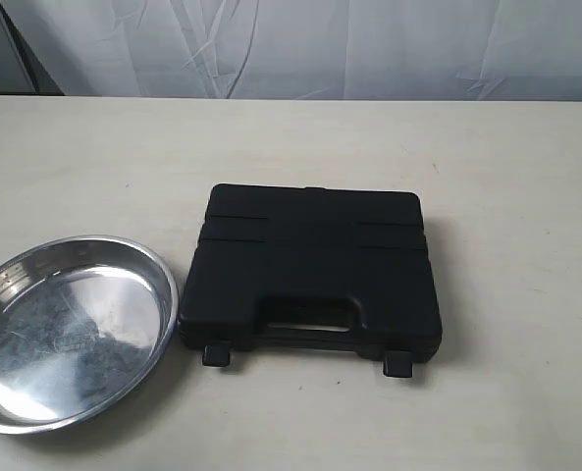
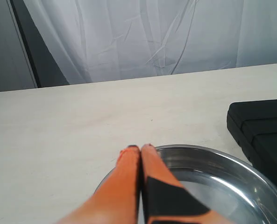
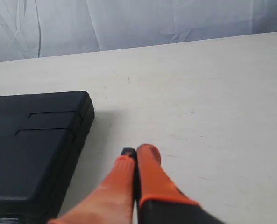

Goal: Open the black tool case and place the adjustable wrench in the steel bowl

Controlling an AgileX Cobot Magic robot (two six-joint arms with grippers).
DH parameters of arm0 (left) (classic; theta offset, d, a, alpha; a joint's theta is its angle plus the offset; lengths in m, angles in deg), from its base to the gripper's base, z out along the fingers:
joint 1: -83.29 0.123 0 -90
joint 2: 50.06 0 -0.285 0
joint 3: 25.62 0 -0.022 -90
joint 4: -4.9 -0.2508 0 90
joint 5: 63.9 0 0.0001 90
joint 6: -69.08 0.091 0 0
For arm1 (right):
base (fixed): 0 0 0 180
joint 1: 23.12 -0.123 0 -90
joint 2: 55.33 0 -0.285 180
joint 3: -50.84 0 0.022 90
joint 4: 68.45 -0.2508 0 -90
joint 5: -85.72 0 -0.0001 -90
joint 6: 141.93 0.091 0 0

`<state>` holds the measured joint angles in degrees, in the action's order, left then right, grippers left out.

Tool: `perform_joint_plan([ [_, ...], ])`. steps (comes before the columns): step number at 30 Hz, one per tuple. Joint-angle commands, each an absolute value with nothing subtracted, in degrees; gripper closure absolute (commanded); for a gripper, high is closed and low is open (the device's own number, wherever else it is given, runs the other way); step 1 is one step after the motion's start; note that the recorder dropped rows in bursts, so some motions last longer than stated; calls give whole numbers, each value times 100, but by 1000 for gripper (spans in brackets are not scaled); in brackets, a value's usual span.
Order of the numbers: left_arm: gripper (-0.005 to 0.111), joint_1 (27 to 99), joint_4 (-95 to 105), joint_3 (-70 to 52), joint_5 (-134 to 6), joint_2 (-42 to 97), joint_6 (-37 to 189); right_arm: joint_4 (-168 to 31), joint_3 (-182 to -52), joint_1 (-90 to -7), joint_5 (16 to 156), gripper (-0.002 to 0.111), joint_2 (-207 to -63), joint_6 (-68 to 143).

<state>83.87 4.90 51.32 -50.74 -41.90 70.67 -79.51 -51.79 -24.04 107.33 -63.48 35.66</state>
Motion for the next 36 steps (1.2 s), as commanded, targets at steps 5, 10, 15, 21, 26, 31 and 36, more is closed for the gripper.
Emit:
perform_joint_plan([
  [5, 106, 8372, 490, 5160, -5109, -4227, 7076, -7945, -5195, -2378, 10654, 108, -6312, 3549],
  [10, 106, 8372, 490, 5160, -5109, -4227, 7076, -7915, -5195, -2378, 10526, 108, -6312, 3549],
  [15, 106, 8372, 490, 5160, -5109, -4227, 7076, -7976, -5195, -2378, 8977, 108, -6312, 3549],
  [21, 106, 8372, 490, 5160, -5109, -4227, 7076, -9776, -5195, -2378, 7969, 108, -6312, 3758],
  [26, 106, 8372, 490, 5160, -5109, -4227, 7076, -11191, -5195, -2378, 8469, 108, -6312, 4085],
  [31, 106, 8372, 490, 5160, -5109, -4227, 7076, -10777, -5589, -2378, 9396, 109, -6312, 3807],
  [36, 106, 8213, 490, 5160, -5109, -4227, 7076, -9125, -7251, -2378, 11111, 109, -7708, 3481],
])
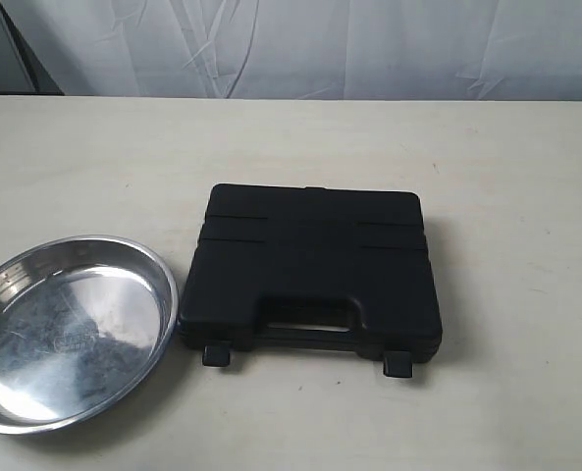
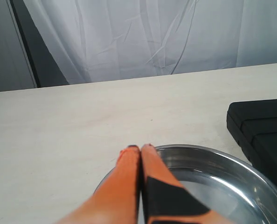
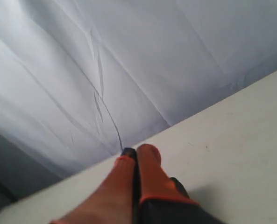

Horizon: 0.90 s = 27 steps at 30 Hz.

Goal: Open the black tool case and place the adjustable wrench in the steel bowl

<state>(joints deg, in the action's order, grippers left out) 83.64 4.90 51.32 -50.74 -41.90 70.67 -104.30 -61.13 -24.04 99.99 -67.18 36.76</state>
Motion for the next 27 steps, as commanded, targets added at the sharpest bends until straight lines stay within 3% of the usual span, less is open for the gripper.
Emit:
perform_joint_plan([
  [1, 106, 8188, 490, 5160, -5109, -4227, 7076, -8710, -7619, -2378, 11441, 109, -8090, 3481],
  [5, 106, 8129, 490, 5160, -5109, -4227, 7076, -7275, -9607, -2378, 13023, 109, -10190, 2927],
  [10, 106, 8129, 490, 5160, -5109, -4227, 7076, -8008, -11658, -2909, 14158, 109, -12352, 1561],
  [17, 106, 8016, 490, 5160, -5109, -4227, 7076, -8688, -12868, -4291, 14722, 109, -14742, -343],
  [19, 106, 7963, 490, 5160, -5109, -4227, 7076, -8610, -12959, -4599, 14711, 103, -15314, -392],
  [24, 106, 7904, 490, 5160, -5109, -4227, 7076, -8579, -13012, -5298, 14939, 67, -16264, -811],
  [27, 106, 7904, 490, 5160, -5109, -4227, 7076, -8541, -13012, -5746, 15036, 66, -16569, -999],
])
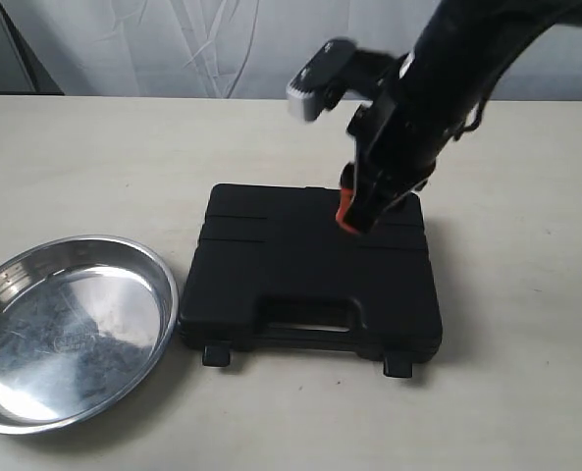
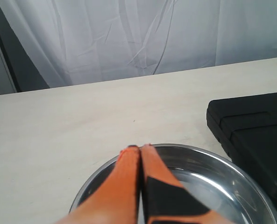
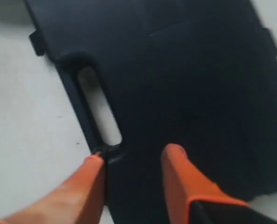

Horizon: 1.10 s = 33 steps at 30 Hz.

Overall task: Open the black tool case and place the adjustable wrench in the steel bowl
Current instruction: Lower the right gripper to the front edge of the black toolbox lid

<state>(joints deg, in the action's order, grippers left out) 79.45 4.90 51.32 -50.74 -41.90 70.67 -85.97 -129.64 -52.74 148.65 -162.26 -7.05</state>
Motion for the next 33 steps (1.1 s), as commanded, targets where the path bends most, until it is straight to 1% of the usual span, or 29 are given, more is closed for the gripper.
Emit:
perform_joint_plan([
  [1, 106, 7904, 490, 5160, -5109, -4227, 7076, -8489, -13012, -5900, 14984, 67, -16627, -1001],
  [6, 106, 7904, 490, 5160, -5109, -4227, 7076, -7867, -13012, -6525, 14528, 67, -16850, -1001],
  [12, 106, 7904, 490, 5160, -5109, -4227, 7076, -7725, -13012, -6870, 14475, 67, -16966, -990],
  [33, 106, 7904, 490, 5160, -5109, -4227, 7076, -7685, -12992, -6952, 14676, 67, -17471, -979],
])
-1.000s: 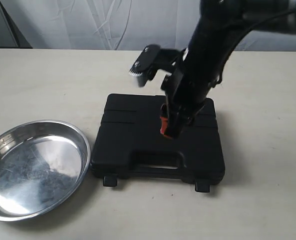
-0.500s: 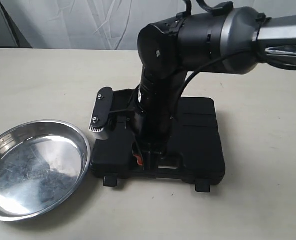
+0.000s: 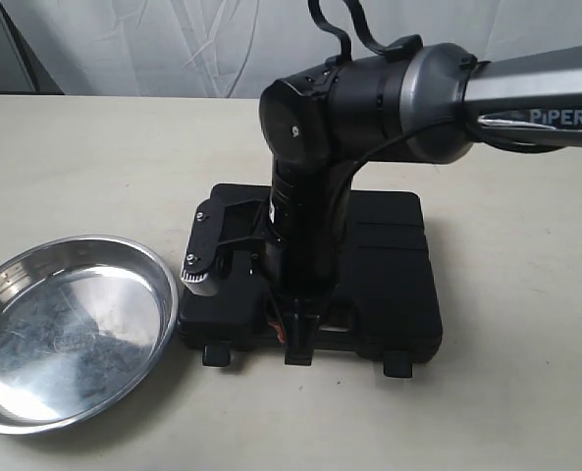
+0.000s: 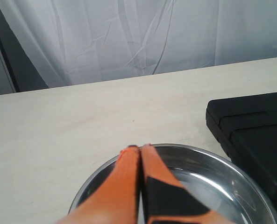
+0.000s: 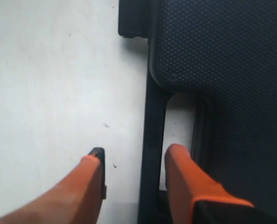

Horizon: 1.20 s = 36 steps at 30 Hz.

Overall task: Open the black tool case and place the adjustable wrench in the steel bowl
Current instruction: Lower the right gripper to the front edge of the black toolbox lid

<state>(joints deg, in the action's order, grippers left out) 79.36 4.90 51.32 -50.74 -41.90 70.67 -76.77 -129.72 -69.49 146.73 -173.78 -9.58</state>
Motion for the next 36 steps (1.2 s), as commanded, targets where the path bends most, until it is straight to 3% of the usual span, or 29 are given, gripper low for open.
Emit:
perform_joint_plan([
  [1, 106, 7904, 490, 5160, -5109, -4227, 7076, -7685, -12992, -6952, 14676, 67, -17501, -979],
  [36, 106, 7905, 490, 5160, -5085, -4227, 7076, -7219, -12992, -6952, 14321, 67, -17782, -582],
])
